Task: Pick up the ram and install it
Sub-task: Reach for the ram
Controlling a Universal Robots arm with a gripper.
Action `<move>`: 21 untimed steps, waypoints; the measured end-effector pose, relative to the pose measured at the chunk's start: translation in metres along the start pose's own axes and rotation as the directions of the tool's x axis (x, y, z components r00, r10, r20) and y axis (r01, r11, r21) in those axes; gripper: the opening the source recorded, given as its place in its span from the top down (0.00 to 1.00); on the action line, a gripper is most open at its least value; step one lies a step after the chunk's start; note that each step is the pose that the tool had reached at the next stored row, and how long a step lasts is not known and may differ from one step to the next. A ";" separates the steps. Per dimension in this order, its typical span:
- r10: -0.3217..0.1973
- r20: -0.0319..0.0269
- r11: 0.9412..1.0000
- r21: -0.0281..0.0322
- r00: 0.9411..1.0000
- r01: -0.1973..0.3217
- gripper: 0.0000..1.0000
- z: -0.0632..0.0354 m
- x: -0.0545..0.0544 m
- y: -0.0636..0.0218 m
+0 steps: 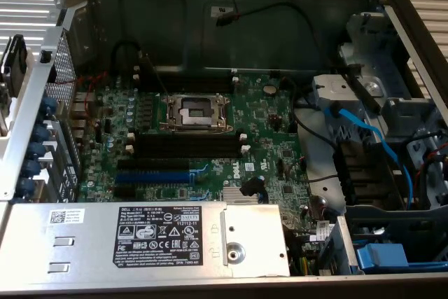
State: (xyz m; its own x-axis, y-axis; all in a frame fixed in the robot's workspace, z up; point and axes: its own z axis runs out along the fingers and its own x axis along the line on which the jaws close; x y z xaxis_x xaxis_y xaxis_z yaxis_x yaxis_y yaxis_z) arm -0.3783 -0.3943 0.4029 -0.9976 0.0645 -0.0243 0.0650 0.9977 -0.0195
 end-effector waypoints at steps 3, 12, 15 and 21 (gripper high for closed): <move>0.000 0.000 1.000 -0.004 1.000 0.000 0.90 -0.0002 0.014 -0.0021; 0.000 0.009 1.000 -0.008 1.000 0.000 0.90 -0.0009 0.054 -0.0051; 0.001 0.029 1.000 -0.009 1.000 -0.001 0.90 -0.0005 0.067 -0.0059; 0.001 0.052 1.000 -0.011 0.999 0.000 0.90 0.0008 0.083 -0.0060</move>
State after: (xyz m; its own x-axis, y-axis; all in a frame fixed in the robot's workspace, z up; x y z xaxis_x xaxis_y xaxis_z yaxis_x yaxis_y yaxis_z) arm -0.4613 -0.3949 0.4002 -0.9951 0.0641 -0.0759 0.0649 0.9979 -0.0086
